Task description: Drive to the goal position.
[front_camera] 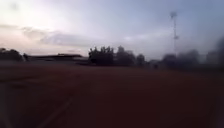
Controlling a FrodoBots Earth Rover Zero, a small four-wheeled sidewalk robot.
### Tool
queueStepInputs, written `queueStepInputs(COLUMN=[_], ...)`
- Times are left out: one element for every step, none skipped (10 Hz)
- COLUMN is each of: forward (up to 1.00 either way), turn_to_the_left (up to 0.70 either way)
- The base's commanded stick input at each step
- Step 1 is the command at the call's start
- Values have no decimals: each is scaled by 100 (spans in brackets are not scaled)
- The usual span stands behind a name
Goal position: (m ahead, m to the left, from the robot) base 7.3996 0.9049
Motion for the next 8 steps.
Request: queueStepInputs(forward=[70, 70, 70, 70, 70, 70, 70, 70], turn_to_the_left=[0, 0, 0, 0, 0, 0, 0, -1])
